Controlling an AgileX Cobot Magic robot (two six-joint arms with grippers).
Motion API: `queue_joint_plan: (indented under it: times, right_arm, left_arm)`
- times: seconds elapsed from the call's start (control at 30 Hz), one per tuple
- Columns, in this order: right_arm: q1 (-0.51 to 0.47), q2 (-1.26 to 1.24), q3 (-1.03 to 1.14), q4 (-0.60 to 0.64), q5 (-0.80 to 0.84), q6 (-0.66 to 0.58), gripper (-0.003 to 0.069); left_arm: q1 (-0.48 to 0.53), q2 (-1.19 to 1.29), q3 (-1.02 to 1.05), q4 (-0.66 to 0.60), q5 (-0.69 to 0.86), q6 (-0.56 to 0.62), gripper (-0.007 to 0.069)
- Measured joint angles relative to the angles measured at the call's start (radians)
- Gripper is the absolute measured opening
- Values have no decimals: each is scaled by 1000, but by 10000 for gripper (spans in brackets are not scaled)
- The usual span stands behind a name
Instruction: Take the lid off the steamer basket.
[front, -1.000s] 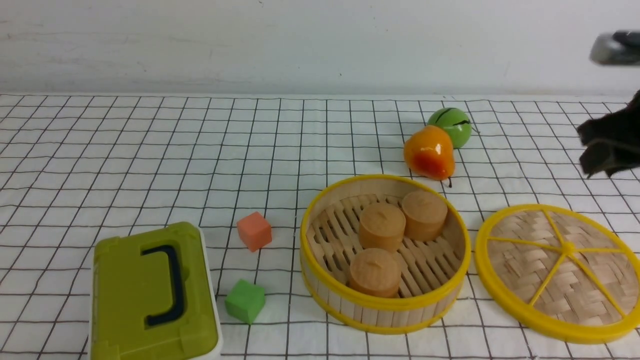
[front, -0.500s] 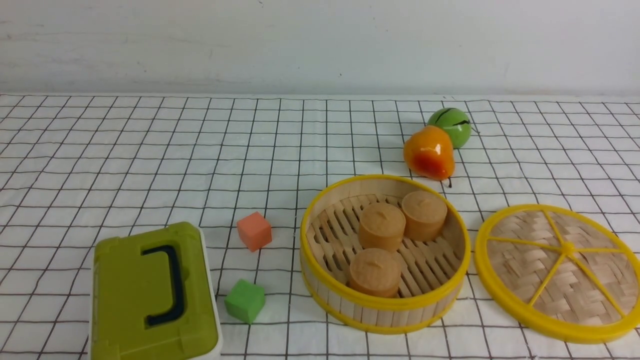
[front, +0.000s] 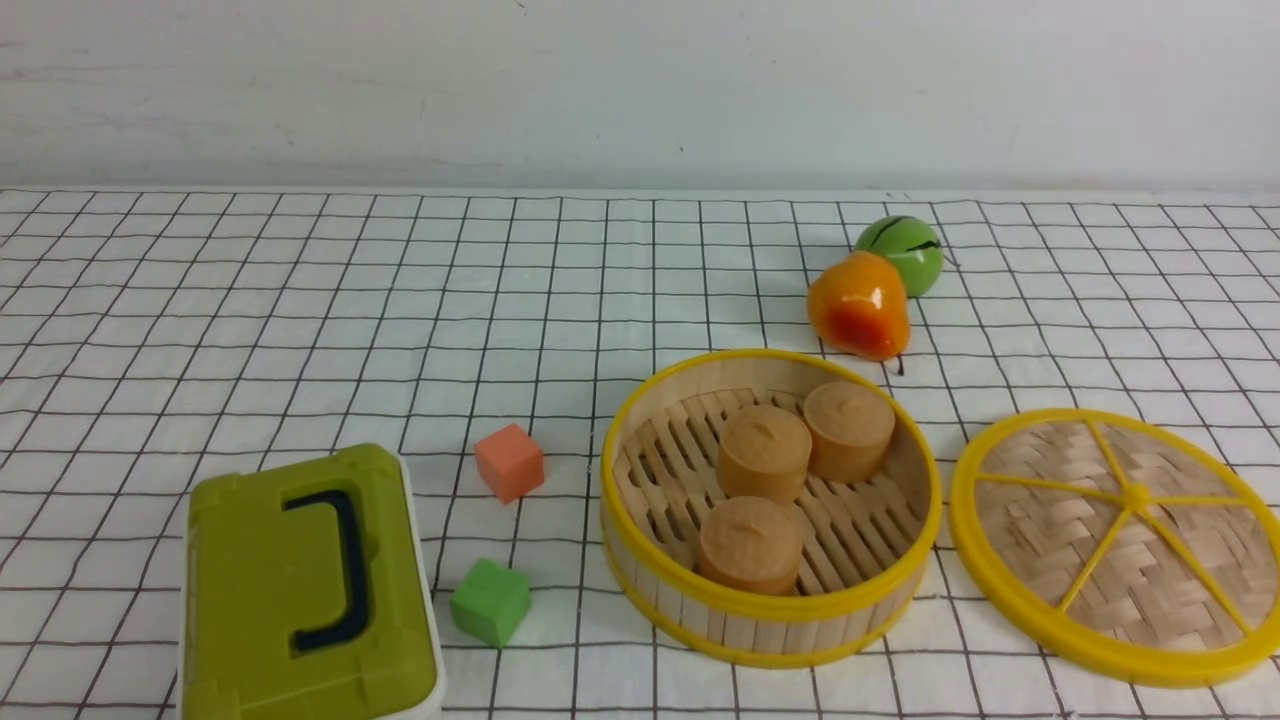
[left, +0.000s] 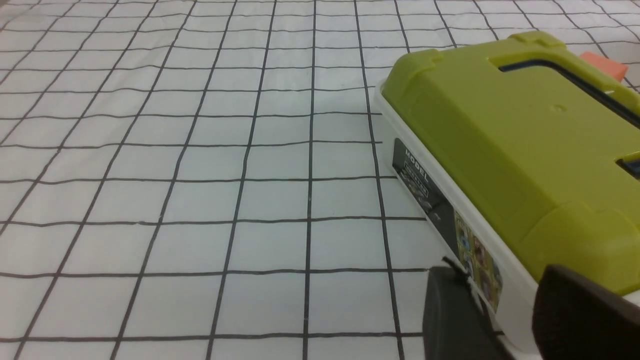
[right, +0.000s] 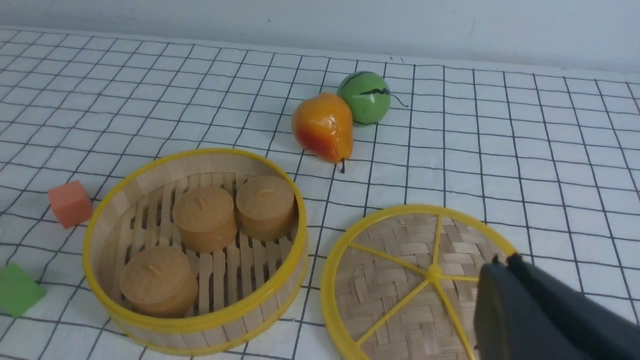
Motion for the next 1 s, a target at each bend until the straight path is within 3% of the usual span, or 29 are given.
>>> queue_joint_plan:
  times: [0.23,0.37,0.6,0.67,0.8,1.0]
  right_arm:
    - [116,0,0,-53,6,0,-11]
    - [128,0,3,-78,0,0,-10]
    - [129,-96,184,-121,-279,0,-10]
    - [114,-165,302,-143,-405,3,-10]
    - [54,-274,503,-183,-505,77,-10]
    - [-25,-438,711,-237,-518,240,-10]
  left_arm:
    - [0,0,0,0,0,0,240]
    - [0,0,0,0,0,0,240]
    - [0,0,0,0,0,0,239]
    - [0,0,0,0,0,0,239]
    - [0,0,0,0,0,0,239]
    - [0,0,0,0,0,0,239]
